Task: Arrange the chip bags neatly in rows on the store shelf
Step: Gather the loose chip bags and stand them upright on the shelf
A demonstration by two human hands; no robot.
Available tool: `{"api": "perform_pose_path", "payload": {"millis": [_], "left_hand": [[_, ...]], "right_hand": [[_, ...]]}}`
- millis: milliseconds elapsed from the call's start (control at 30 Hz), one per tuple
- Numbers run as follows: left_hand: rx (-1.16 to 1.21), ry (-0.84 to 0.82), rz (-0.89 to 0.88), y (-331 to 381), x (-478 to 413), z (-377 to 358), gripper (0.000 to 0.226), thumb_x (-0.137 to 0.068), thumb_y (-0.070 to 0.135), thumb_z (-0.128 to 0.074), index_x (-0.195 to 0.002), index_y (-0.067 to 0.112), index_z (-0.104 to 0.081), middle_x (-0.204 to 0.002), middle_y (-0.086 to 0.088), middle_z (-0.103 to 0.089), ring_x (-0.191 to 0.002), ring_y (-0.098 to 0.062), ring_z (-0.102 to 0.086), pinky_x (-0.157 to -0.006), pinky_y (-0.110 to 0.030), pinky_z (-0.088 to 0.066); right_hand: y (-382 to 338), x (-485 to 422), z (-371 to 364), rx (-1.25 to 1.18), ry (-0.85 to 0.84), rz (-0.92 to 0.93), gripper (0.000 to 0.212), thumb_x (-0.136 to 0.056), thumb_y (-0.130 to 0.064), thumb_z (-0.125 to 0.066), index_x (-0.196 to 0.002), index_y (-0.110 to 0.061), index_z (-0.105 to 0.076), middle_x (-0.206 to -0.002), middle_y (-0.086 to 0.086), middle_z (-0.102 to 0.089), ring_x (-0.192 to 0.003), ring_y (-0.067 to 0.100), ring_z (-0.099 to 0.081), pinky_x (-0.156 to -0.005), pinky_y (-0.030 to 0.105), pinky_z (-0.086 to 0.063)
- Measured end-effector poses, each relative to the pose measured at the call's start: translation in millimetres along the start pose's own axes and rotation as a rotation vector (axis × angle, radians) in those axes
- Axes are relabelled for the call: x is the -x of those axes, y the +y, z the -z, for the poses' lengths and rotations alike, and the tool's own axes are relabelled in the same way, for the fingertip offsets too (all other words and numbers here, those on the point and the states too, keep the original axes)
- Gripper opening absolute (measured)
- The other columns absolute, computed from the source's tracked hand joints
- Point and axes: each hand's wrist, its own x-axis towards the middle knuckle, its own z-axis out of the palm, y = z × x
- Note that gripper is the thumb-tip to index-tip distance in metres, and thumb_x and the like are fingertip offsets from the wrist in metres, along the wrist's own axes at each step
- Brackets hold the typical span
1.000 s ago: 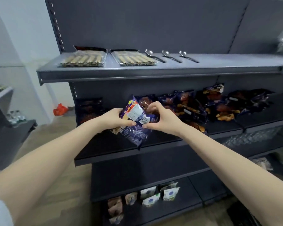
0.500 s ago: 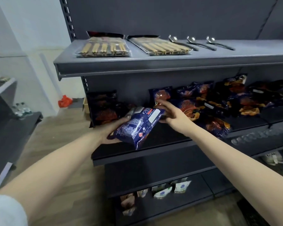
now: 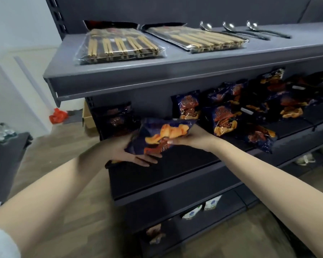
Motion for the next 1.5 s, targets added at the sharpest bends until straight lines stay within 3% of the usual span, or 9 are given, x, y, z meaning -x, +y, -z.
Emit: {"api": "perform_pose_path", "payload": {"millis": [267, 500, 600, 733, 867, 1000, 1233, 1333, 1500], "left_hand": [[0.068, 0.203, -0.335, -20.5, 1.5, 9.7, 0.134, -0.022, 0.060, -0.088, -0.138, 0.028, -0.030, -0.126, -0.008, -0.056, -0.109, -0.022, -0.060, -0.091, -0.038, -0.050], [0.602, 0.286, -0.549, -42.2, -13.7, -24.4, 0.102, -0.046, 0.041, -0.091, -0.134, 0.017, -0.045, -0.126, -0.007, -0.061, -0.112, -0.022, -0.061, -0.084, -0.033, -0.054], [0.505, 0.233, -0.600, -39.1, -8.9, -34.5, 0.084, -0.068, 0.032, -0.081, -0.139, 0.013, -0.040, -0.136, -0.014, -0.052, -0.125, -0.029, -0.050, -0.103, -0.045, -0.041], [0.425, 0.511, -0.610, -16.1, 12.5, -33.6, 0.040, -0.086, 0.009, -0.061, -0.125, 0.011, -0.053, -0.112, -0.009, -0.068, -0.104, -0.026, -0.063, -0.085, -0.038, -0.055], [0.005, 0.616, -0.474, 14.5, 51.3, -11.2, 0.042, -0.067, 0.018, -0.074, -0.107, 0.016, -0.061, -0.090, 0.003, -0.074, -0.091, -0.019, -0.066, -0.076, -0.025, -0.056], [-0.589, 0.607, -0.203, 36.5, 66.8, -21.3, 0.053, -0.058, 0.041, -0.081, -0.104, 0.025, -0.061, -0.120, -0.012, -0.063, -0.114, -0.028, -0.058, -0.101, -0.046, -0.043], [-0.960, 0.651, -0.143, 50.5, 66.0, -25.1, 0.068, -0.077, 0.032, -0.074, -0.136, 0.026, -0.041, -0.135, 0.000, -0.048, -0.127, -0.017, -0.043, -0.105, -0.035, -0.038], [-0.893, 0.817, -0.378, 27.4, 73.9, -13.9, 0.067, -0.074, 0.034, -0.076, -0.131, 0.036, -0.040, -0.120, 0.010, -0.055, -0.115, -0.008, -0.049, -0.096, -0.025, -0.040], [-0.391, 1.221, -0.686, -57.4, 49.1, -30.5, 0.090, -0.066, 0.036, -0.081, -0.137, 0.034, -0.025, -0.138, 0.011, -0.038, -0.124, -0.007, -0.038, -0.103, -0.023, -0.032]], "right_hand": [[37.3, -22.5, -24.8, -0.483, 0.076, -0.139, 0.021, -0.090, -0.011, -0.058, -0.110, -0.018, -0.057, -0.095, 0.000, -0.073, -0.085, 0.020, -0.070, -0.067, 0.034, -0.059], [32.4, -37.1, -61.6, -0.834, 0.045, -0.161, 0.030, -0.092, -0.013, -0.055, -0.122, -0.014, -0.053, -0.110, 0.008, -0.068, -0.095, 0.024, -0.068, -0.073, 0.042, -0.059], [29.6, -35.4, -62.5, -0.872, -0.008, -0.144, 0.026, -0.092, -0.014, -0.055, -0.118, -0.017, -0.055, -0.113, 0.008, -0.067, -0.099, 0.024, -0.067, -0.075, 0.041, -0.058], [21.9, -44.2, -40.5, -0.892, -0.016, -0.207, 0.053, -0.082, -0.033, -0.062, -0.130, -0.016, -0.048, -0.123, 0.007, -0.061, -0.109, 0.025, -0.062, -0.083, 0.040, -0.056], [-2.0, -58.5, 4.1, -0.509, 0.065, 0.000, 0.060, -0.090, -0.035, -0.058, -0.142, -0.019, -0.034, -0.133, -0.001, -0.050, -0.122, 0.016, -0.050, -0.095, 0.032, -0.047], [-24.9, -66.3, 14.2, 0.150, -0.278, 0.170, 0.072, -0.081, -0.036, -0.068, -0.143, -0.022, -0.036, -0.135, -0.004, -0.050, -0.123, 0.012, -0.049, -0.105, 0.029, -0.041], [-4.0, -74.0, -36.6, -0.103, -0.244, 0.137, 0.059, -0.073, -0.009, -0.078, -0.127, -0.011, -0.053, -0.118, -0.001, -0.062, -0.109, 0.012, -0.058, -0.092, 0.016, -0.047], [11.8, -75.7, -57.5, -0.210, -0.075, 0.106, 0.056, -0.071, -0.015, -0.081, -0.121, -0.010, -0.058, -0.118, 0.005, -0.065, -0.109, 0.016, -0.061, -0.099, 0.034, -0.047], [21.8, -70.6, -88.9, -0.105, 0.153, 0.041, 0.057, -0.075, -0.027, -0.079, -0.124, -0.012, -0.053, -0.118, 0.004, -0.064, -0.110, 0.018, -0.060, -0.091, 0.022, -0.044]]}}
